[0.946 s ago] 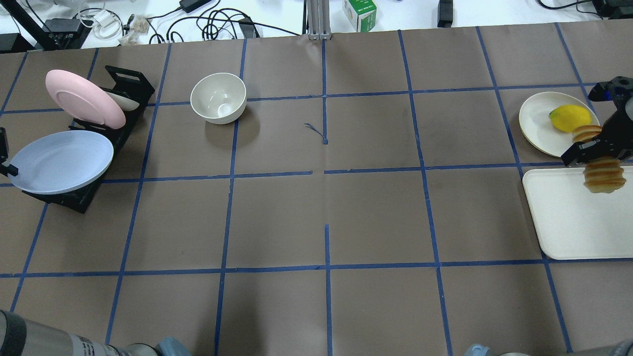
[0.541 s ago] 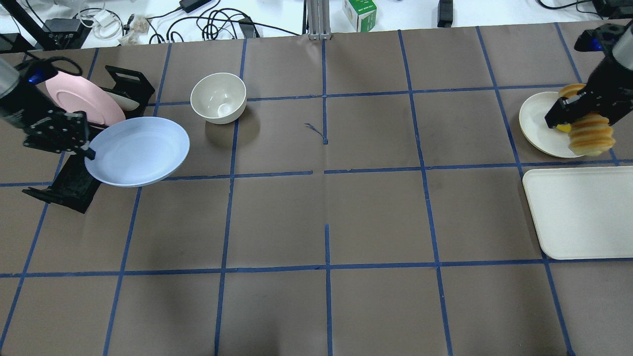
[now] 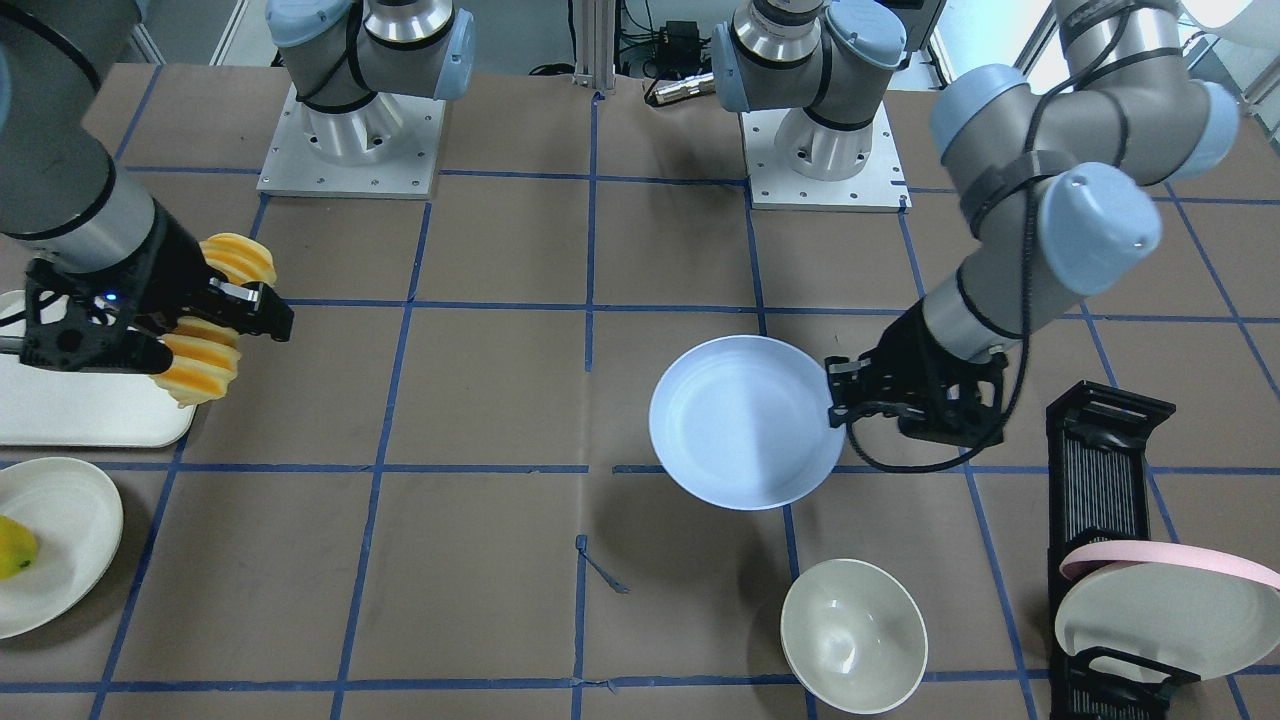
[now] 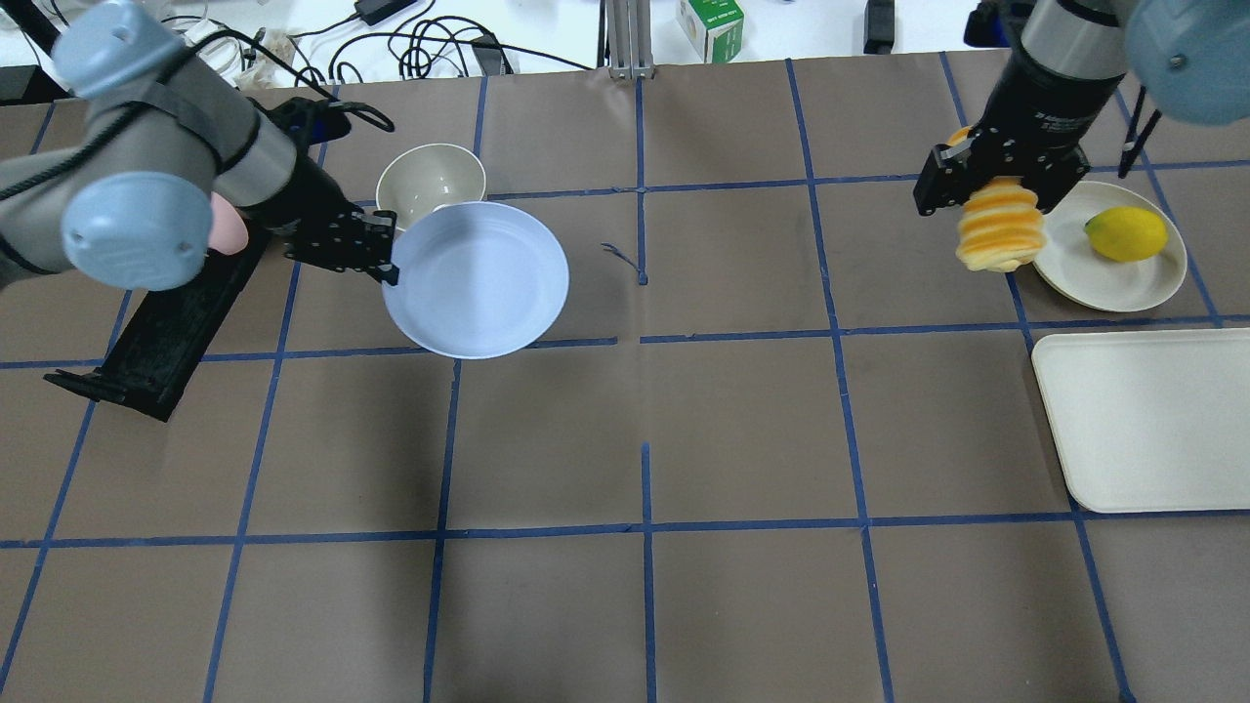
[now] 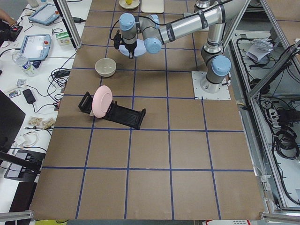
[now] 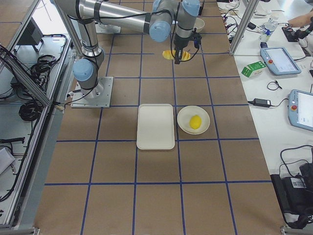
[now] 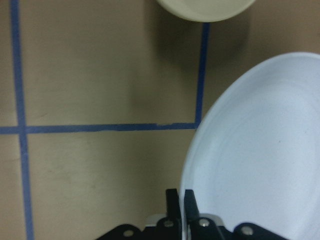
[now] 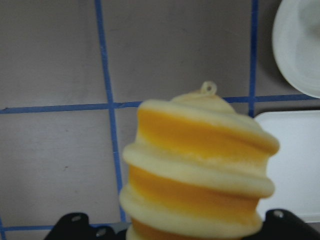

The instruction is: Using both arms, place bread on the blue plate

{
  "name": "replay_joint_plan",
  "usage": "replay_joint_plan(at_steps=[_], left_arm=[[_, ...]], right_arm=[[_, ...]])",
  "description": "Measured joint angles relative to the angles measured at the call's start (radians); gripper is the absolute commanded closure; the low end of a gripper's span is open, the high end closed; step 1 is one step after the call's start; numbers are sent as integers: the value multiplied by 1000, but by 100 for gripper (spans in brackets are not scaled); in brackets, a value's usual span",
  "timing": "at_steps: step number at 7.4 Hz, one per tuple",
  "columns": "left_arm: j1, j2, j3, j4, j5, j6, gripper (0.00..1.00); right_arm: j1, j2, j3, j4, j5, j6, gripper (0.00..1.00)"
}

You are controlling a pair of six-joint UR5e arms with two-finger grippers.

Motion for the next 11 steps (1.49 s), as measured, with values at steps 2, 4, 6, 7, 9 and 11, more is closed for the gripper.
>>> replay_joint_plan(at_steps=[2, 4, 6, 7, 9, 11], left_arm=[[-114, -108, -51, 179, -70, -35, 100], [-194, -202, -63, 309, -82, -84, 83], [-227, -247, -73, 347, -80, -110, 0], [-231, -239, -67, 336, -61, -109, 0], [-232, -178, 3, 193, 24, -102, 0], [-233, -75, 143, -136, 115, -101, 0]], right_arm=[[22, 19, 6, -12, 55, 13, 100], [52, 41, 16, -43, 113, 23, 100], [113, 108, 21, -134, 134, 85, 100], [127, 131, 23, -162, 138, 105, 100], [149, 169, 29, -201, 144, 134, 100], [225, 229, 44, -302, 144, 225, 100]])
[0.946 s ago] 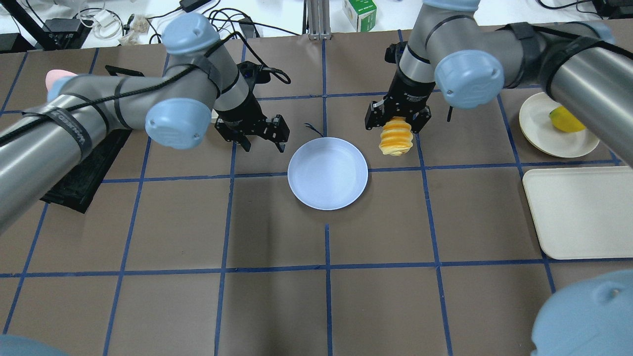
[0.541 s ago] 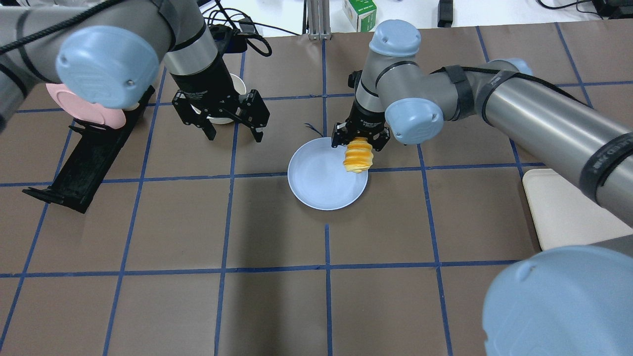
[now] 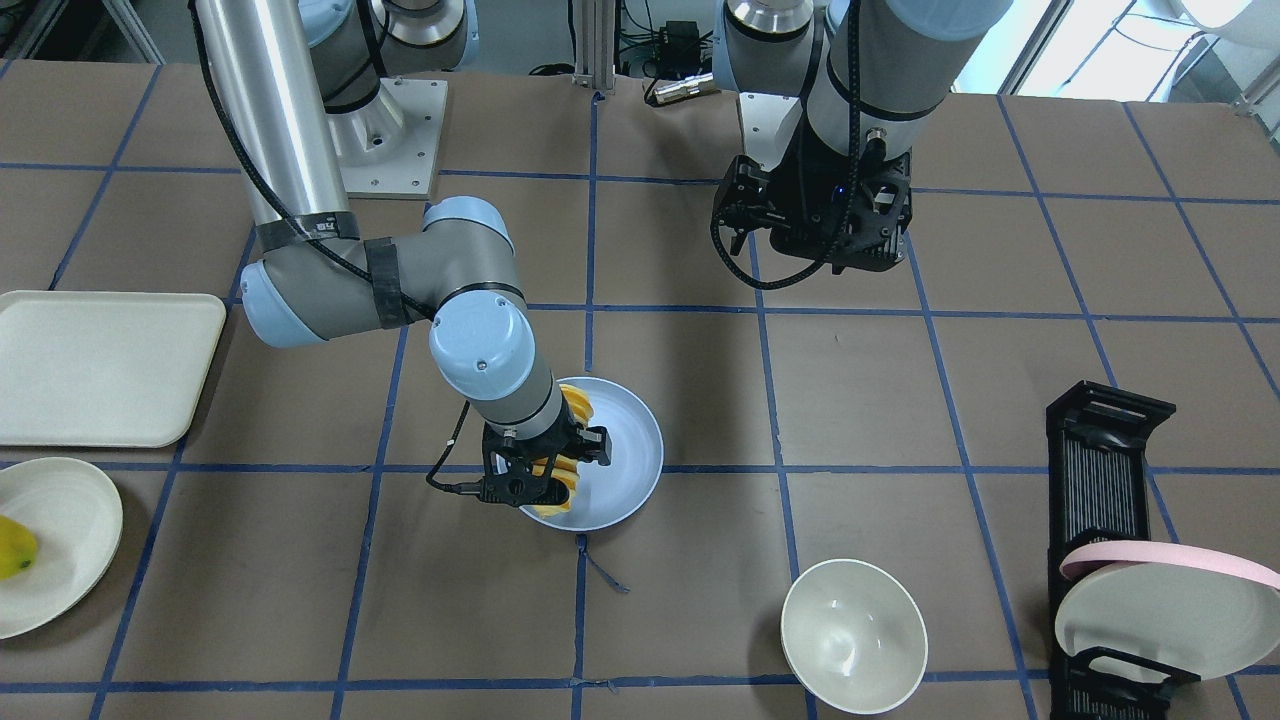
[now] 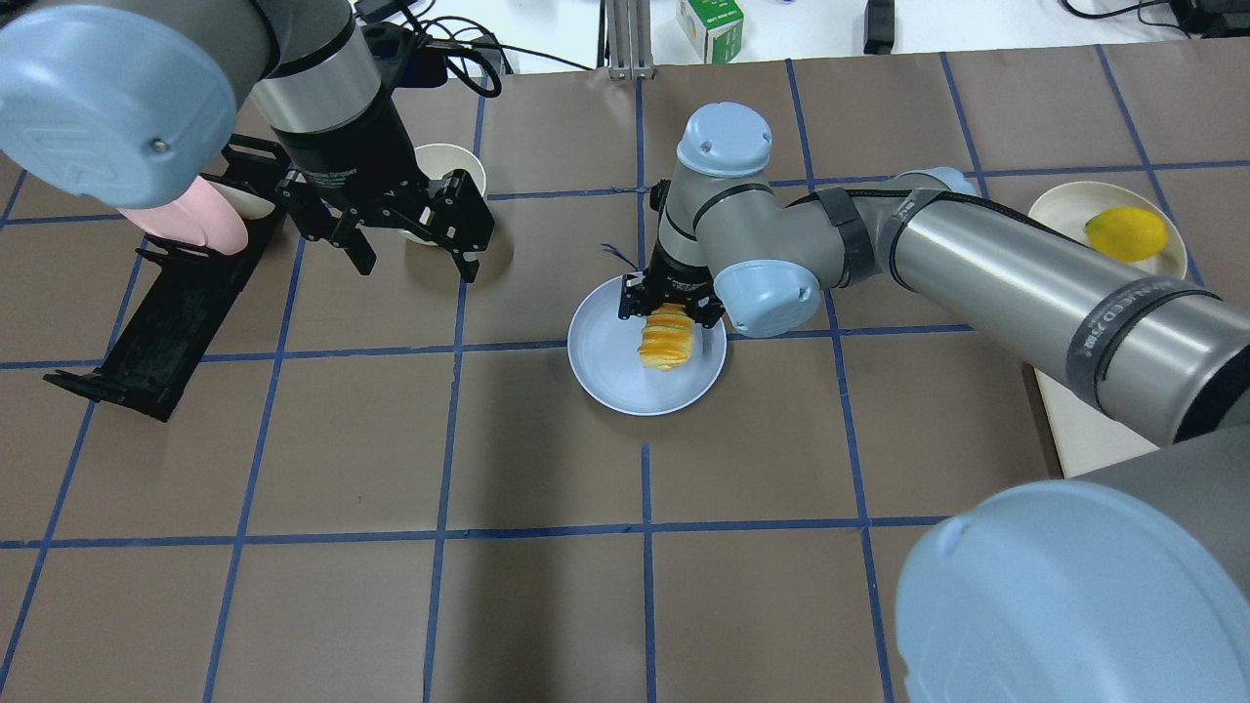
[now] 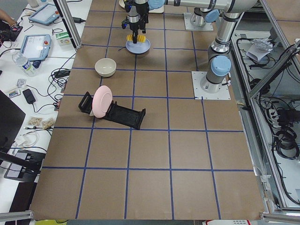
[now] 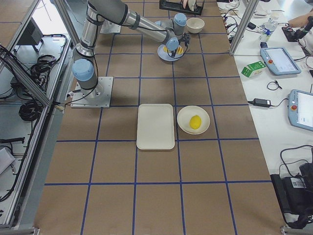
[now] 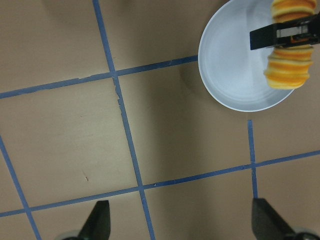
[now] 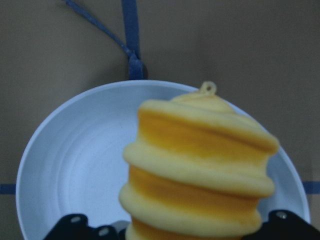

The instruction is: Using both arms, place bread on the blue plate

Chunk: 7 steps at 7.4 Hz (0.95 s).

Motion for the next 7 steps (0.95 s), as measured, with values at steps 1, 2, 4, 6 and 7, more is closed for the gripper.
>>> replay_joint_plan(at_steps=[1, 2, 4, 6, 7], left_arm=[[5, 4, -8, 1, 0, -1, 0], [10, 5, -12, 2, 1, -2, 0], [14, 5, -15, 2, 5, -1, 0], [15, 6, -15, 3, 6, -1, 0], [15, 6, -15, 3, 6, -1, 0]], right_arm=[[4, 1, 10, -1, 1, 25, 0], [6, -2, 20, 1, 1, 49, 0], [8, -26, 28, 16, 0, 65, 0], [12, -58, 27, 47, 0, 67, 0], [3, -78, 18, 57, 0, 64, 0]])
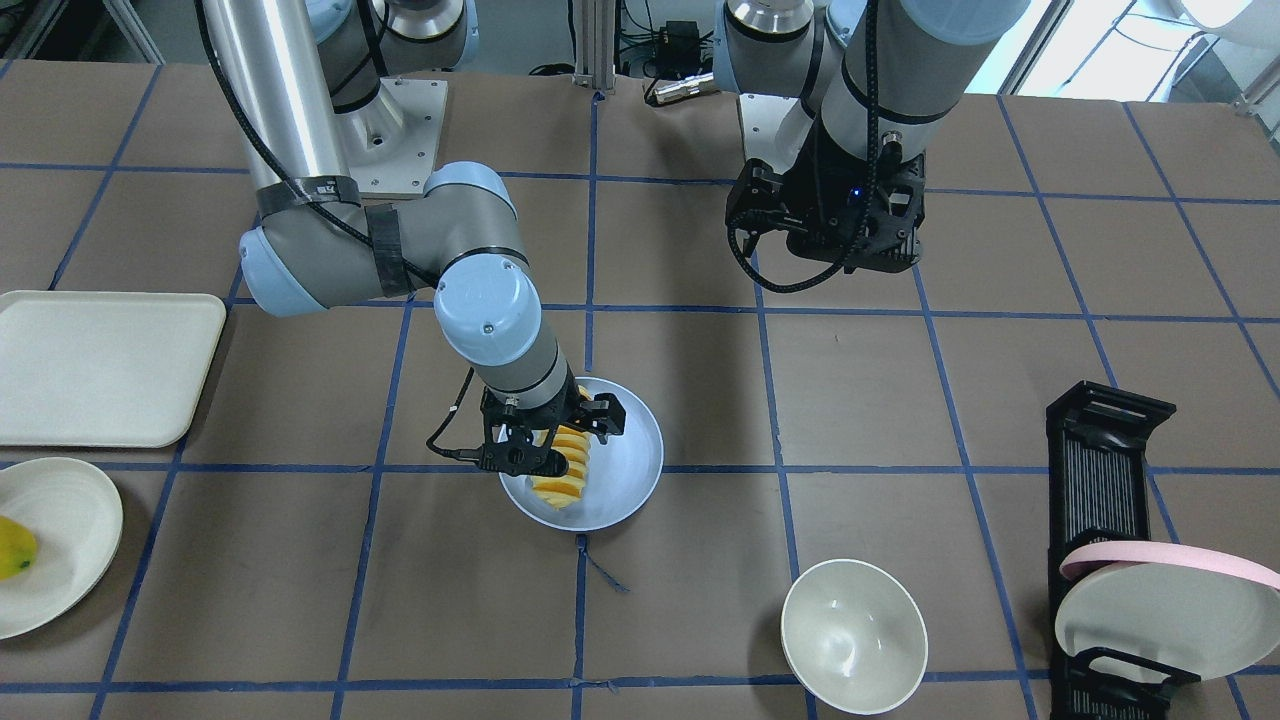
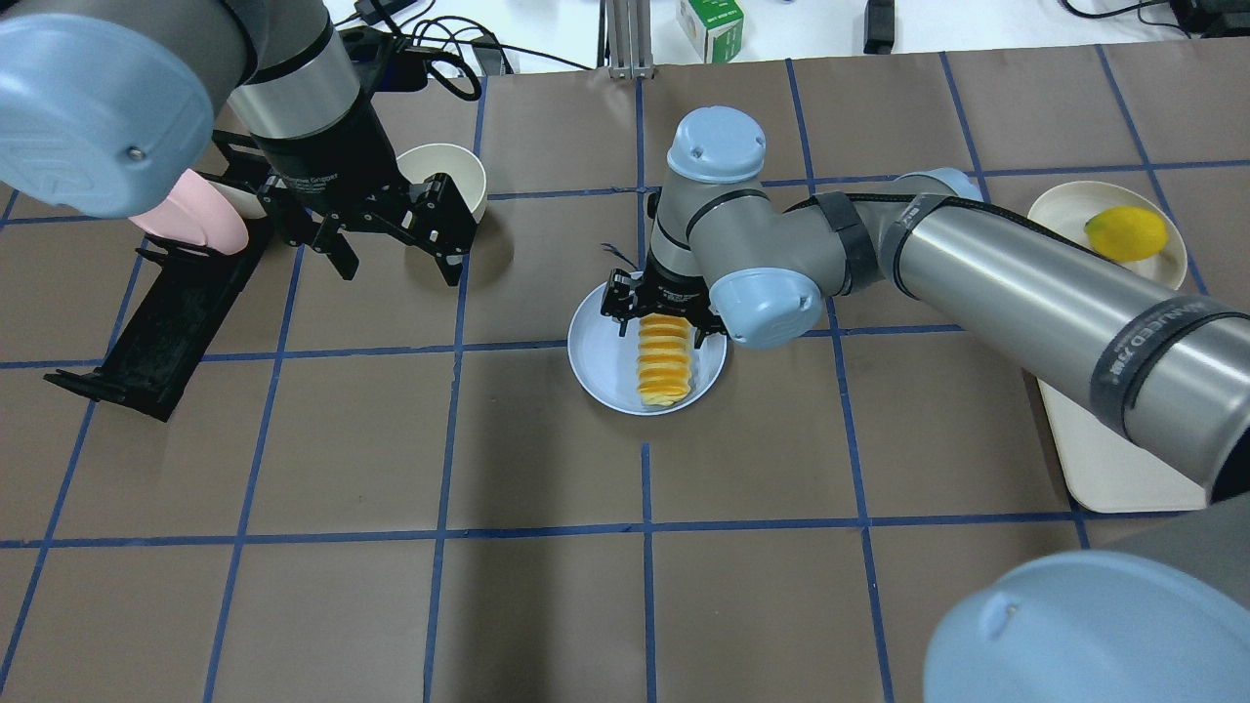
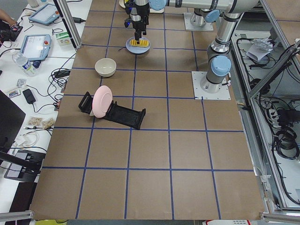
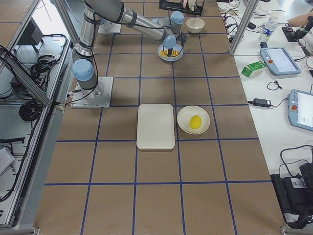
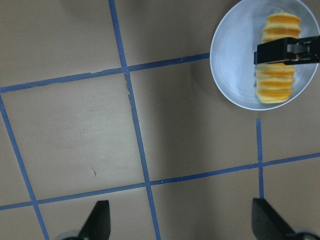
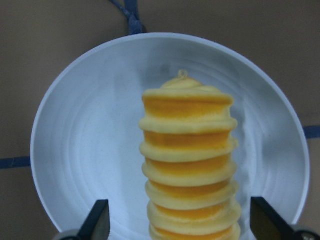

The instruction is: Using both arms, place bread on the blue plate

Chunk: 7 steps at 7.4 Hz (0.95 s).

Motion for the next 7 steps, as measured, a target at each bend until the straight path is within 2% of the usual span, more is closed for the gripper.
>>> replay_joint_plan(at_steps=[1, 2, 5, 7], left_arm=[[0, -1, 0, 0, -1, -1, 0], [0, -1, 0, 0, -2, -1, 0], [0, -8, 1, 10, -3, -2, 0], [0, -8, 0, 14, -5, -2, 0]], right_arm=[[-30, -24, -19, 33, 0, -15, 0], [-83, -61, -51, 115, -5, -70, 0], [-292, -270, -159, 480, -84, -320, 0], [-336, -385, -188, 581, -131, -383, 0]])
